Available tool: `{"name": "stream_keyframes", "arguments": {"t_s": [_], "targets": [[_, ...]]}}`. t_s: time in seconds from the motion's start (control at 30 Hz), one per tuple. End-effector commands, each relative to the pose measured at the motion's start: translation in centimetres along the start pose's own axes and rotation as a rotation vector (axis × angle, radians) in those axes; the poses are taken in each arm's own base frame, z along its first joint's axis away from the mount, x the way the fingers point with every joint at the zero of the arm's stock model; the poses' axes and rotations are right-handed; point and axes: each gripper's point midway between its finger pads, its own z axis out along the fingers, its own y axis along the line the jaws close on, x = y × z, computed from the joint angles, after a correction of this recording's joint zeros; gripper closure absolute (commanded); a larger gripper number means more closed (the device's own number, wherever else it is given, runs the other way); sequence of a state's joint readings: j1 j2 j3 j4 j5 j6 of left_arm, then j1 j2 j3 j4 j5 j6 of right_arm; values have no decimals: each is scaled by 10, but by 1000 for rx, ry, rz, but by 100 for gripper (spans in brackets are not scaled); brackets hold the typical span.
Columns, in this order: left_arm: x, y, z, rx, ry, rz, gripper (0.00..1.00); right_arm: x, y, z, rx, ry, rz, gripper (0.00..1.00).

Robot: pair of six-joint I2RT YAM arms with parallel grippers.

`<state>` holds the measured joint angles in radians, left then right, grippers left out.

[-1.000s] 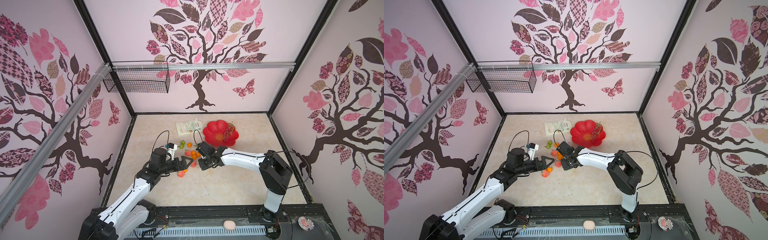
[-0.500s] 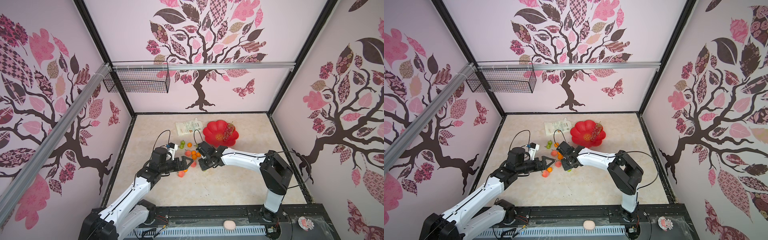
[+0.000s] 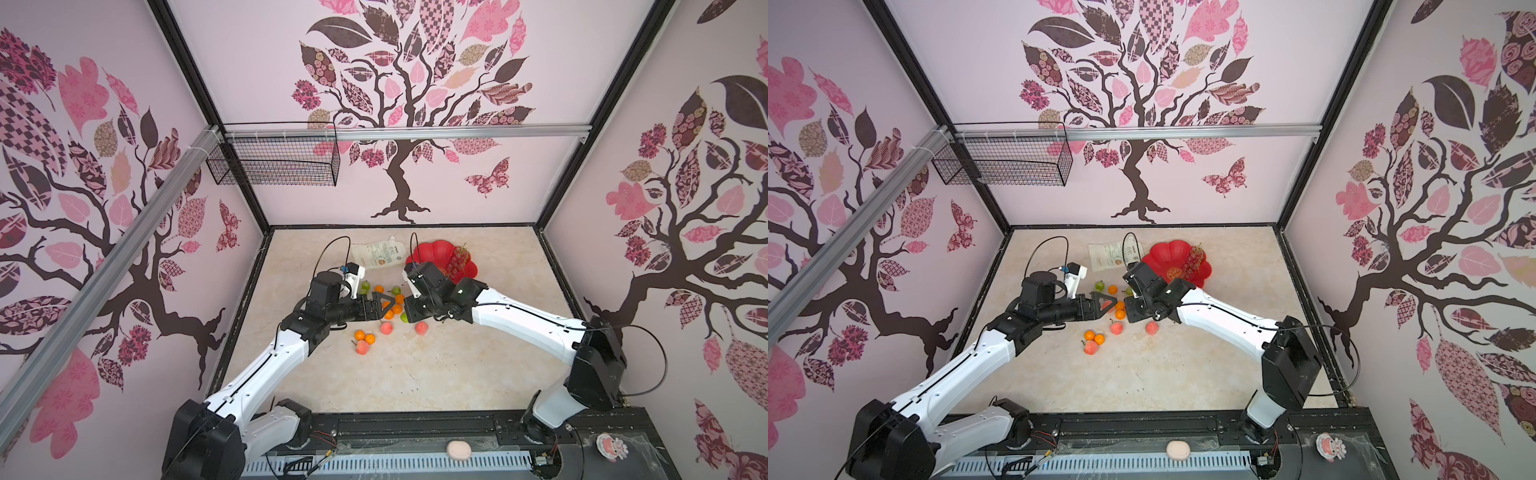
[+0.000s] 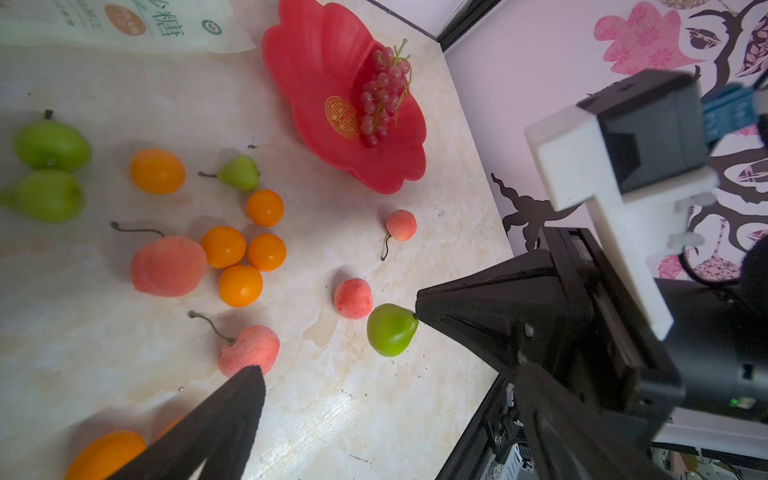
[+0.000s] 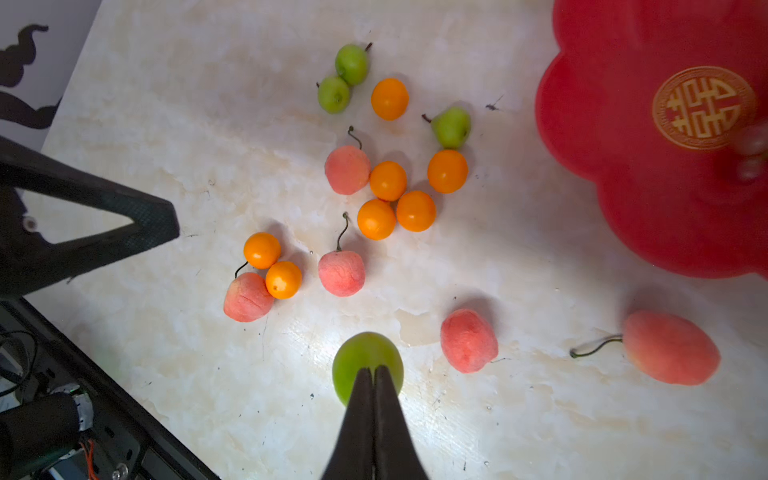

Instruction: Place and organize the fake fruits in the fruit bowl

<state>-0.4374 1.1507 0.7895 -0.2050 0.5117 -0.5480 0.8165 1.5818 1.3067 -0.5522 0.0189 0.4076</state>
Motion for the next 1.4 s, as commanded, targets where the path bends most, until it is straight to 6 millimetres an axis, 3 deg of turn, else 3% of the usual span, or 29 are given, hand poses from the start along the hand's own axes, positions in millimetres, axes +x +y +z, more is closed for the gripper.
{"name": "stream_keyframes", "arguments": {"t_s": [0.0,0.2,0.33,0.53,0.63,1.0,1.37], "targets": [[-24,-22,11,22,-24,97,3,-18,-23,-21,-1,-61,72,100],[-39,-44,50,41,29,147,5,-41,-92,-31,102,-146,196,100],[-50,-48,77,24,60,146,5,-50,-135,-29,156,-170,268,100],[-60,-55,112,-5,95,173,5,-65,-173,-23,201,-203,312,100],[-63,-55,128,-26,94,168,5,-63,-191,-14,219,-187,349,100],[-66,-49,175,-132,107,211,4,-47,-237,31,207,-92,459,100],[-56,-37,183,-157,142,216,3,-36,-251,60,235,-2,469,100]]}}
